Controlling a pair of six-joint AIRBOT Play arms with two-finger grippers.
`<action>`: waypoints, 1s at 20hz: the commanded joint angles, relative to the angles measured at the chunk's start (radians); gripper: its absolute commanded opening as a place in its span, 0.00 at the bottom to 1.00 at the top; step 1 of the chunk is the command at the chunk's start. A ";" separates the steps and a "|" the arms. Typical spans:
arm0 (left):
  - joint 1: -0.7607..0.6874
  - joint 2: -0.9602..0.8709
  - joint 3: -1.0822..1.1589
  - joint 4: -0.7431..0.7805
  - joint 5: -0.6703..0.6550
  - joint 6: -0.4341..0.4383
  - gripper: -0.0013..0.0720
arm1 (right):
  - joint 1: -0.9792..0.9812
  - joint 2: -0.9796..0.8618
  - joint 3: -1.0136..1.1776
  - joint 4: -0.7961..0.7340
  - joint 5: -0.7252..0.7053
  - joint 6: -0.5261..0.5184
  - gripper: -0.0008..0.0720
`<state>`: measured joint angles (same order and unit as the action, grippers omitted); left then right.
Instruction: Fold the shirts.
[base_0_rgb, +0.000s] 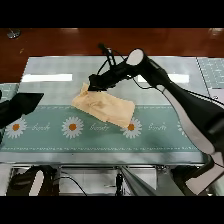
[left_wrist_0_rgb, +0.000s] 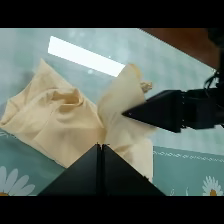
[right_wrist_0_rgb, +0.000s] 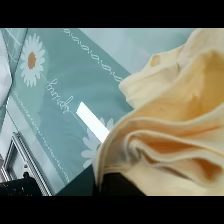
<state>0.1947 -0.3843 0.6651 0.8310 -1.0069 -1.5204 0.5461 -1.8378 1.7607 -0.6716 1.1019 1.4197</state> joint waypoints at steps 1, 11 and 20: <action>0.011 0.065 -0.048 0.003 -0.019 -0.021 0.05 | 0.020 -0.159 0.132 0.082 0.004 0.055 0.05; 0.011 0.026 -0.052 0.004 -0.027 -0.018 0.05 | -0.263 -0.032 0.133 0.157 0.181 0.003 0.88; 0.011 0.026 -0.053 0.004 -0.034 -0.010 0.05 | -0.465 0.793 -0.756 -0.512 -0.197 0.168 0.87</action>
<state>0.2047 -0.3584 0.6128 0.8352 -1.0405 -1.5372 0.1047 -1.3251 1.3914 -1.0557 1.2331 1.4635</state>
